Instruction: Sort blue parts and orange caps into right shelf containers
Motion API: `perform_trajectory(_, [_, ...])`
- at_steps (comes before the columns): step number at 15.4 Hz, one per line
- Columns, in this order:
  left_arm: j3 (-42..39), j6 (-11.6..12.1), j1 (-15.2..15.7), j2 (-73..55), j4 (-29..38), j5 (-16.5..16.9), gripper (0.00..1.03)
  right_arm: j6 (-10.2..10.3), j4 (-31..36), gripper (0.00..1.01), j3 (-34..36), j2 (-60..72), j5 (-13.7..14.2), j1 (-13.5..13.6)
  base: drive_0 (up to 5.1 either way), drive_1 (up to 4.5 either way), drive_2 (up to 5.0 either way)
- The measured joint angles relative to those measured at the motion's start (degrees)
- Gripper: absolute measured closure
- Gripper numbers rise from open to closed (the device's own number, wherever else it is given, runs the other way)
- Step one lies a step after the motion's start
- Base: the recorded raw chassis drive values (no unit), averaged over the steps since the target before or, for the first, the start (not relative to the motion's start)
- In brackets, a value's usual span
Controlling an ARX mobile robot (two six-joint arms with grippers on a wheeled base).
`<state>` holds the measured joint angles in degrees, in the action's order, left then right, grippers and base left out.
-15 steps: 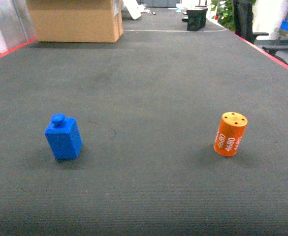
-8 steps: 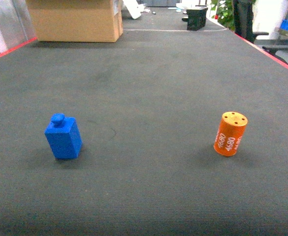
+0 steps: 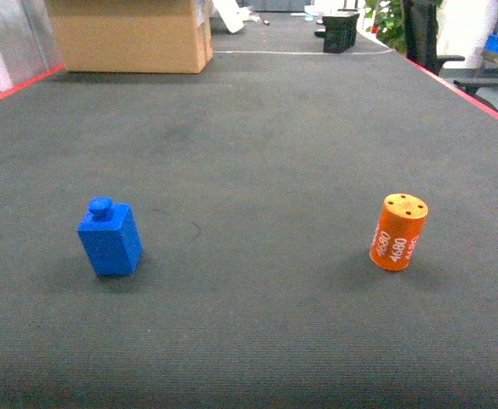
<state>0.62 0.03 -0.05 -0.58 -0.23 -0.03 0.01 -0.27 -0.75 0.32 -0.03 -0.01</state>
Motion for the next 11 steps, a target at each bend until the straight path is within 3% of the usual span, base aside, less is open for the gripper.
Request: perform_trajectory(11, [0.0, 0.0, 0.0, 0.0, 0.0, 0.0, 0.05, 0.0, 0.0, 0.03, 0.0, 0.0, 0.0, 0.0, 0.0, 0.0, 0.0])
